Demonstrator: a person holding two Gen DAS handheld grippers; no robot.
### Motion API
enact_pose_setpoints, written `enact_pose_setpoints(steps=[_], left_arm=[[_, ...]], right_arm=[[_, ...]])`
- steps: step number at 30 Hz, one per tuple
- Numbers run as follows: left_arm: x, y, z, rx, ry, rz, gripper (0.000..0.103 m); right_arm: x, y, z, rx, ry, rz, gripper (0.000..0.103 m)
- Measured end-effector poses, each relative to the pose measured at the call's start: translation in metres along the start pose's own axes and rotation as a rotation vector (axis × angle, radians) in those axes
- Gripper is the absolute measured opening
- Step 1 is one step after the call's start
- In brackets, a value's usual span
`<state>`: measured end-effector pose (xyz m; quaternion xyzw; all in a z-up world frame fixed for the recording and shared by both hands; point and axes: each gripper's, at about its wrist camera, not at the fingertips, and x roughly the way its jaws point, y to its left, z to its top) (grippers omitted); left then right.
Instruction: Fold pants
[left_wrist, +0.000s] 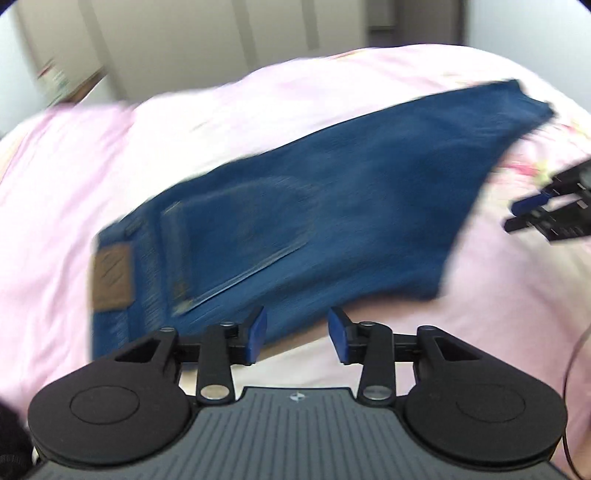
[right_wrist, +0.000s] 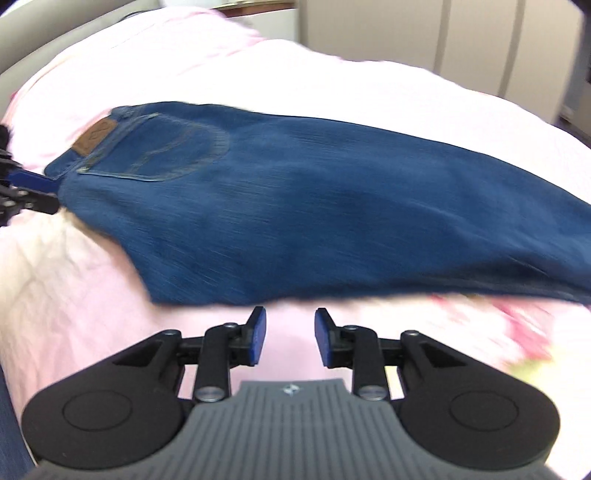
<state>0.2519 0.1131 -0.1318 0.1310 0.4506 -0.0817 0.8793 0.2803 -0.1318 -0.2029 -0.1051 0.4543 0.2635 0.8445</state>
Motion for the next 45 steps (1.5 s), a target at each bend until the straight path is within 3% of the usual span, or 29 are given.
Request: enact_pose_setpoints(steps=[3, 6, 10, 13, 17, 18, 20, 21, 22, 25, 29, 33, 39, 41, 42, 45], left_arm=[[0.010, -0.048, 0.013, 0.121, -0.018, -0.006, 0.061], [0.028, -0.091, 0.018, 0.256, 0.003, 0.023, 0.061], [0.054, -0.140, 0.008, 0.514, 0.049, 0.128, 0.062], [0.074, -0.161, -0.006, 0.677, 0.101, 0.211, 0.063], [0.091, -0.173, -0.011, 0.776, 0.148, 0.272, 0.067], [0.093, -0.173, -0.010, 0.782, 0.159, 0.279, 0.066], [0.094, -0.173, -0.007, 0.784, 0.182, 0.274, 0.050], [0.095, -0.170, -0.006, 0.779, 0.179, 0.298, 0.030], [0.096, -0.167, -0.003, 0.768, 0.181, 0.316, 0.025], [0.099, -0.154, 0.007, 0.672, 0.203, 0.266, 0.021], [0.105, -0.149, 0.018, 0.608, 0.247, 0.244, 0.018], [0.114, -0.141, 0.030, 0.534, 0.285, 0.216, 0.016], [0.116, -0.139, 0.038, 0.473, 0.321, 0.204, 0.016], [0.116, -0.139, 0.037, 0.472, 0.324, 0.203, 0.016], [0.115, -0.138, 0.037, 0.467, 0.325, 0.202, 0.016], [0.113, -0.139, 0.037, 0.463, 0.323, 0.194, 0.016]], right_arm=[[-0.026, -0.040, -0.018, 0.023, 0.016, -0.067, 0.025], [-0.048, -0.080, -0.035, 0.030, 0.037, -0.147, 0.025], [-0.076, -0.132, -0.058, 0.021, 0.058, -0.238, 0.030], [-0.093, -0.165, -0.074, -0.003, 0.069, -0.289, 0.036], [-0.101, -0.210, -0.095, -0.110, 0.092, -0.394, 0.040], [-0.101, -0.224, -0.101, -0.151, 0.101, -0.431, 0.041], [-0.097, -0.248, -0.113, -0.245, 0.117, -0.513, 0.041], [-0.093, -0.264, -0.117, -0.295, 0.126, -0.549, 0.041], [-0.090, -0.277, -0.122, -0.344, 0.134, -0.581, 0.041], [-0.077, -0.318, -0.127, -0.458, 0.148, -0.661, 0.040], [-0.066, -0.376, -0.105, -0.444, 0.087, -0.741, 0.032], [-0.037, -0.416, -0.087, -0.616, 0.092, -0.837, 0.032], [0.009, -0.454, -0.081, -0.876, 0.167, -0.879, 0.032], [0.021, -0.461, -0.085, -0.940, 0.201, -0.888, 0.014], [0.024, -0.465, -0.086, -0.959, 0.230, -0.884, 0.000], [0.023, -0.471, -0.088, -1.025, 0.228, -0.931, 0.000]])
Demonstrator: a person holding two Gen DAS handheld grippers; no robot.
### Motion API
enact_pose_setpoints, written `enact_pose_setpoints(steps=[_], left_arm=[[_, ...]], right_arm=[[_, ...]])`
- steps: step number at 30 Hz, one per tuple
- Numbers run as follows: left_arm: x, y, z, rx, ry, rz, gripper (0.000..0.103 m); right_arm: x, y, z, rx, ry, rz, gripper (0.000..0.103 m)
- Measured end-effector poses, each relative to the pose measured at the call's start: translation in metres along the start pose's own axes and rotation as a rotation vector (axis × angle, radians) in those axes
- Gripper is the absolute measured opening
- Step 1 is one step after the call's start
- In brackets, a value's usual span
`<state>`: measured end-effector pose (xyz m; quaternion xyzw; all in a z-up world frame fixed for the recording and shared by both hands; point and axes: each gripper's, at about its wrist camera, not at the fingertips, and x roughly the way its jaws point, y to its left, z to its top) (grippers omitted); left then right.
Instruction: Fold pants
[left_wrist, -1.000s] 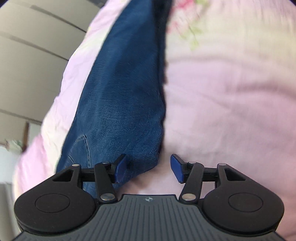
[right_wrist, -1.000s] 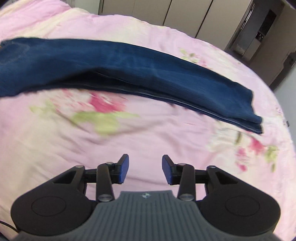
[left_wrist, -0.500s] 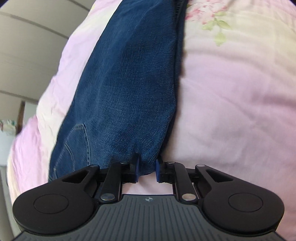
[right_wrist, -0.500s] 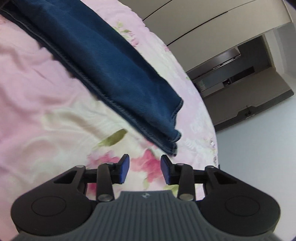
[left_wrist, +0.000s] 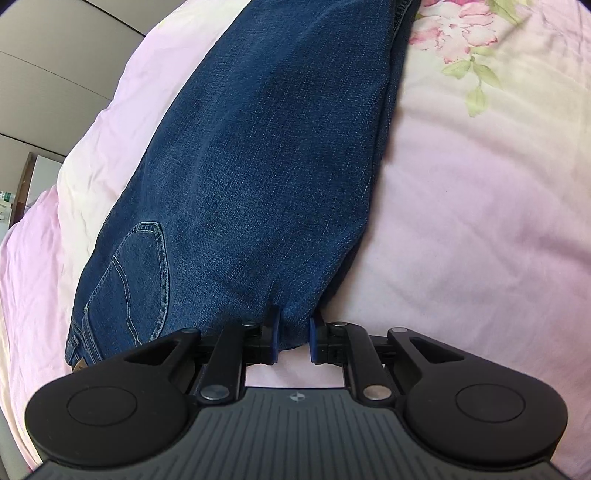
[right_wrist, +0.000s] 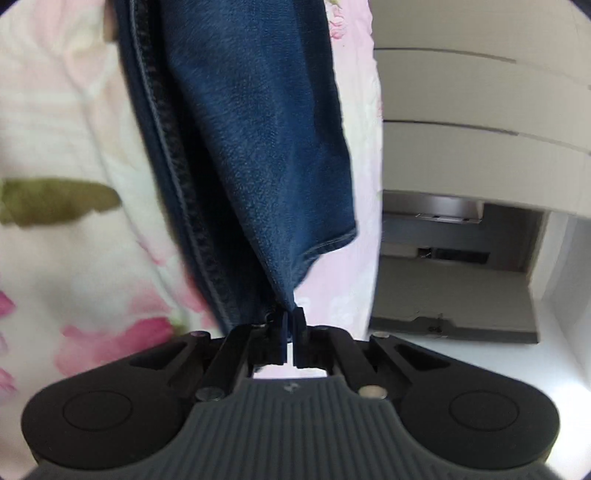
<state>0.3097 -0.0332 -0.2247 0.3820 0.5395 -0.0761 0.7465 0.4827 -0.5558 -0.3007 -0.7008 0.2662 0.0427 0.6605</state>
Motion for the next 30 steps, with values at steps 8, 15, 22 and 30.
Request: enact_pose_setpoints(steps=[8, 15, 22, 30], left_arm=[[0.006, 0.003, -0.002, 0.000, -0.004, -0.003, 0.014], [-0.001, 0.004, -0.010, -0.008, -0.042, 0.005, 0.020], [-0.002, -0.015, -0.012, 0.101, -0.053, 0.081, 0.030], [0.017, -0.024, -0.010, 0.180, -0.034, 0.117, 0.039]], right_arm=[[0.017, 0.012, -0.010, -0.041, 0.092, 0.051, 0.000], [-0.008, -0.022, -0.027, 0.179, 0.080, 0.093, 0.034], [-0.040, 0.020, -0.026, -0.063, -0.053, 0.073, 0.039], [0.004, 0.033, -0.003, -0.150, -0.002, 0.023, 0.026]])
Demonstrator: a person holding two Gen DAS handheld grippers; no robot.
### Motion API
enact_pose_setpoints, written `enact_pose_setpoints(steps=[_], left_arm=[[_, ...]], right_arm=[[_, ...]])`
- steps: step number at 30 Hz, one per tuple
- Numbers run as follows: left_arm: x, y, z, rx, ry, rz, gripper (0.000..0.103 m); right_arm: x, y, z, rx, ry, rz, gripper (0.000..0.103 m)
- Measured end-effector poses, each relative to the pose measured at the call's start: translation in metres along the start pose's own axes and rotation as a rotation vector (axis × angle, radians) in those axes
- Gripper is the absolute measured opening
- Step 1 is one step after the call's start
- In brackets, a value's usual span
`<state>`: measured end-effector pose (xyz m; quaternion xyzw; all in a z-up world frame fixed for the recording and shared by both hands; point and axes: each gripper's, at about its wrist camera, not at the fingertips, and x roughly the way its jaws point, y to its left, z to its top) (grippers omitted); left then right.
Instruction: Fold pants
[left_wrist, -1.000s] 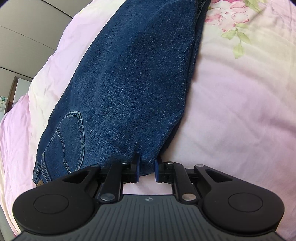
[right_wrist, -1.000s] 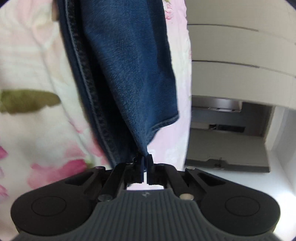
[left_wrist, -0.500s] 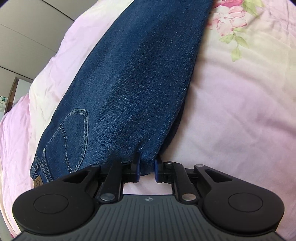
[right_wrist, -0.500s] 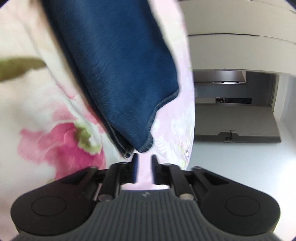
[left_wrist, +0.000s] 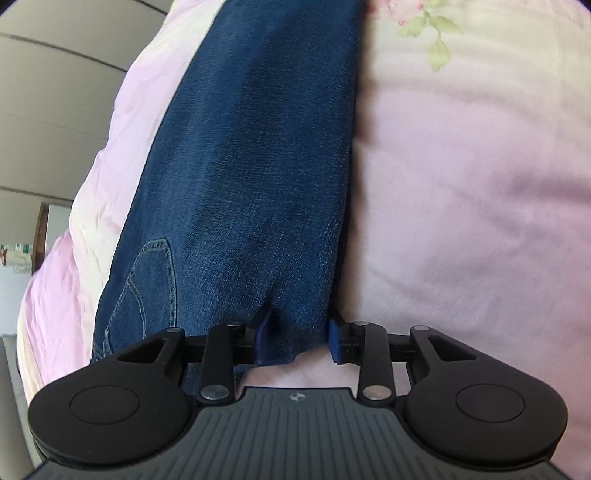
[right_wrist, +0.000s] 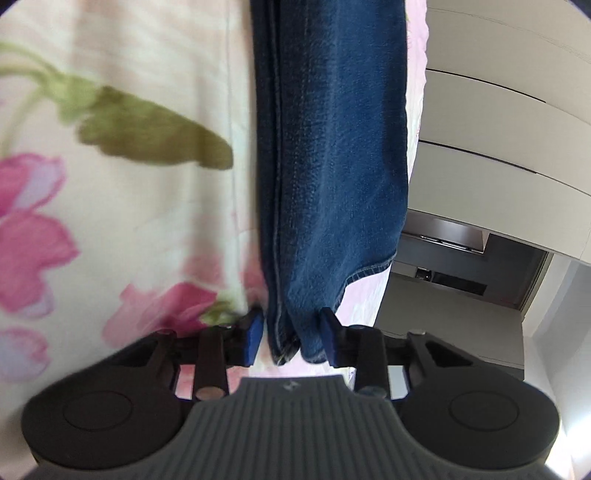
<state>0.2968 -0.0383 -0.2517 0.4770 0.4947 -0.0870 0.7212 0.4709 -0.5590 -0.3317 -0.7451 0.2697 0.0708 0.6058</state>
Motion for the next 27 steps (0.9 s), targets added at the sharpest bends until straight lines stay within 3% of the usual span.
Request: enact_pose_setpoints(steps=[2, 4, 6, 14, 20, 27], left_arm=[[0.001, -0.004, 0.001, 0.018, -0.004, 0.009, 0.038], [-0.001, 0.000, -0.002, -0.001, -0.013, -0.001, 0.021], [-0.008, 0.006, -0.005, -0.026, -0.028, -0.003, 0.014], [-0.069, 0.047, -0.021, -0.091, -0.088, -0.050, 0.008], [-0.119, 0.067, -0.043, -0.083, -0.125, -0.062, 0.007], [-0.169, 0.020, -0.088, 0.001, -0.164, -0.157, 0.001]], right_arm=[[0.009, -0.002, 0.004, -0.003, 0.017, 0.014, 0.021], [0.016, -0.005, 0.007, 0.006, 0.030, 0.032, 0.011], [0.020, -0.012, 0.008, 0.022, 0.045, 0.032, 0.002], [-0.010, -0.057, -0.002, 0.018, 0.067, -0.021, 0.000], [-0.084, -0.075, -0.035, -0.003, 0.088, 0.016, 0.000], [-0.201, -0.043, -0.105, -0.001, 0.157, 0.113, 0.000]])
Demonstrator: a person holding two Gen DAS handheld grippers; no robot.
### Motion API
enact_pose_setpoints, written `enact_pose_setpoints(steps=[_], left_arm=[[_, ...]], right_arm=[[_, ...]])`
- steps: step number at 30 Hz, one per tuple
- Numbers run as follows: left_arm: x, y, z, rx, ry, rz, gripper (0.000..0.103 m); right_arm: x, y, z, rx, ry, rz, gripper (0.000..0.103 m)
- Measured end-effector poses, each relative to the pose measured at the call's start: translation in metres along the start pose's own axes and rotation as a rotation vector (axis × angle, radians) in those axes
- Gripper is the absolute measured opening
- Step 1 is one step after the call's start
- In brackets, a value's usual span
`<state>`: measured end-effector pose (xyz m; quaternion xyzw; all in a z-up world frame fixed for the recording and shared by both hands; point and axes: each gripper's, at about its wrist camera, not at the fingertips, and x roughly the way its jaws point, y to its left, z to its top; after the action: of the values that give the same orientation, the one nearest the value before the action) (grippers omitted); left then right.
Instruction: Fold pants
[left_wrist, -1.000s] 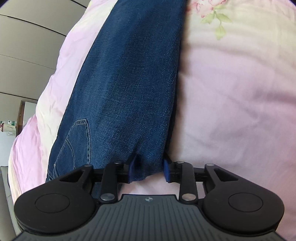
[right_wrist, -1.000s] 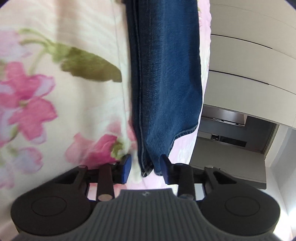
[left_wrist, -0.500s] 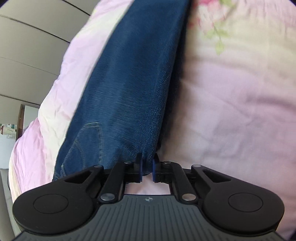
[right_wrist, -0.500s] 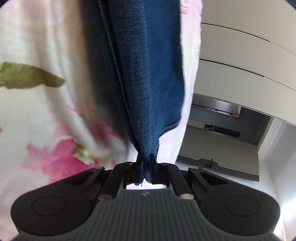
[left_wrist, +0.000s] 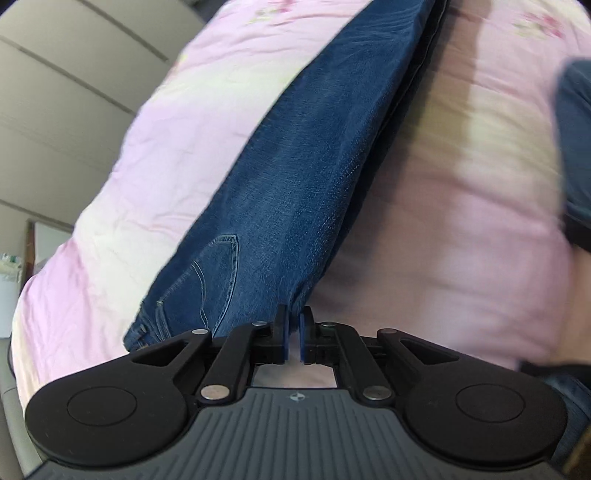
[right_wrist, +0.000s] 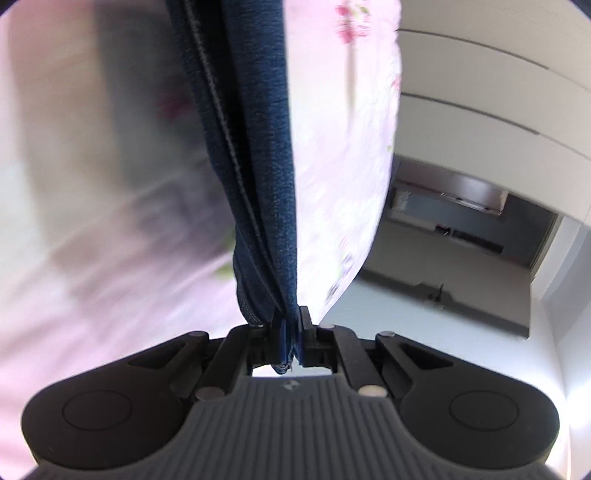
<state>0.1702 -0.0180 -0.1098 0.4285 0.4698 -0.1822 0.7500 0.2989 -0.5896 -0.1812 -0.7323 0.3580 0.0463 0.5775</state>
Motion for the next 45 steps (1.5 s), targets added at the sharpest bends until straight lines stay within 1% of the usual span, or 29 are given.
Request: enact_pose_setpoints(steps=[2, 4, 5, 8, 9, 10, 11, 12, 13, 14, 15, 16, 18, 19, 20, 21, 22, 25, 27, 30, 32, 33, 34, 39, 41, 42, 43, 44, 45], left_arm=[[-0.008, -0.016, -0.012, 0.005, -0.002, -0.032, 0.000], [-0.008, -0.022, -0.023, -0.014, -0.008, -0.024, 0.000], [-0.006, -0.020, -0.029, -0.037, -0.004, -0.020, 0.000], [-0.004, -0.003, -0.036, -0.147, -0.016, -0.036, 0.000], [-0.006, 0.007, -0.044, -0.196, -0.016, -0.032, 0.004], [-0.008, 0.019, -0.051, -0.249, -0.018, -0.030, 0.012], [-0.011, 0.032, -0.059, -0.304, -0.020, -0.037, 0.014], [-0.012, 0.046, -0.065, -0.356, -0.020, -0.035, 0.015], [-0.012, 0.058, -0.070, -0.402, -0.023, -0.029, 0.017], [-0.011, 0.071, -0.074, -0.437, -0.024, -0.021, 0.020], [-0.009, 0.085, -0.078, -0.473, -0.025, -0.005, 0.030], [-0.007, 0.099, -0.081, -0.509, -0.029, 0.011, 0.040], [0.004, 0.127, -0.086, -0.584, -0.037, 0.031, 0.050], [0.010, 0.140, -0.087, -0.620, -0.040, 0.040, 0.053], [0.019, 0.154, -0.088, -0.661, -0.041, 0.046, 0.054], [0.027, 0.168, -0.088, -0.702, -0.041, 0.049, 0.058], [0.036, 0.181, -0.088, -0.744, -0.042, 0.050, 0.062], [0.068, 0.221, -0.090, -0.889, -0.035, 0.025, 0.068], [0.090, 0.243, -0.093, -0.981, -0.020, 0.014, 0.070], [0.119, 0.263, -0.096, -1.066, 0.008, 0.016, 0.073], [0.135, 0.273, -0.096, -1.091, 0.028, 0.017, 0.075], [0.142, 0.276, -0.096, -1.099, 0.040, 0.018, 0.075], [0.150, 0.280, -0.096, -1.107, 0.052, 0.016, 0.076], [0.183, 0.293, -0.104, -1.175, 0.097, -0.037, 0.081], [0.192, 0.293, -0.105, -1.192, 0.111, -0.053, 0.082], [0.196, 0.293, -0.104, -1.197, 0.112, -0.057, 0.082], [0.199, 0.293, -0.104, -1.201, 0.107, -0.063, 0.083], [0.200, 0.293, -0.102, -1.204, 0.101, -0.069, 0.083], [0.201, 0.293, -0.101, -1.212, 0.102, -0.072, 0.081]], right_arm=[[-0.028, 0.020, -0.022, 0.027, 0.028, 0.043, 0.000], [-0.054, 0.042, -0.039, 0.043, 0.044, 0.075, 0.000], [-0.075, 0.061, -0.049, 0.054, 0.048, 0.092, 0.000], [-0.089, 0.093, -0.050, 0.072, 0.079, 0.107, 0.000], [-0.082, 0.103, -0.050, 0.101, 0.101, 0.121, 0.000], [-0.075, 0.105, -0.042, 0.124, 0.124, 0.139, 0.000], [-0.070, 0.105, -0.038, 0.143, 0.139, 0.143, 0.002], [-0.066, 0.105, -0.036, 0.161, 0.151, 0.152, 0.007], [-0.065, 0.105, -0.036, 0.178, 0.162, 0.175, 0.019], [-0.060, 0.105, -0.043, 0.196, 0.180, 0.200, 0.028], [-0.059, 0.102, -0.046, 0.206, 0.195, 0.214, 0.039], [-0.056, 0.100, -0.049, 0.215, 0.209, 0.228, 0.040], [-0.055, 0.091, -0.059, 0.249, 0.245, 0.248, 0.040], [-0.044, 0.077, -0.058, 0.284, 0.259, 0.251, 0.040], [-0.042, 0.068, -0.061, 0.334, 0.272, 0.257, 0.040], [-0.039, 0.057, -0.066, 0.407, 0.279, 0.268, 0.040], [-0.036, 0.043, -0.071, 0.490, 0.277, 0.284, 0.040], [-0.026, 0.010, -0.082, 0.758, 0.251, 0.352, 0.040], [-0.011, -0.009, -0.086, 0.938, 0.217, 0.411, 0.040], [0.019, -0.025, -0.081, 1.139, 0.187, 0.485, 0.040], [0.038, -0.031, -0.074, 1.237, 0.174, 0.526, 0.046], [0.042, -0.032, -0.071, 1.282, 0.173, 0.539, 0.055], [0.051, -0.034, -0.070, 1.318, 0.172, 0.546, 0.060], [0.103, -0.041, -0.068, 1.494, 0.203, 0.556, 0.062], [0.115, -0.039, -0.070, 1.560, 0.227, 0.589, 0.061], [0.122, -0.036, -0.069, 1.580, 0.244, 0.611, 0.052], [0.126, -0.033, -0.067, 1.591, 0.259, 0.626, 0.027], [0.127, -0.031, -0.065, 1.593, 0.266, 0.639, 0.016], [0.125, -0.029, -0.064, 1.595, 0.272, 0.648, 0.012]])
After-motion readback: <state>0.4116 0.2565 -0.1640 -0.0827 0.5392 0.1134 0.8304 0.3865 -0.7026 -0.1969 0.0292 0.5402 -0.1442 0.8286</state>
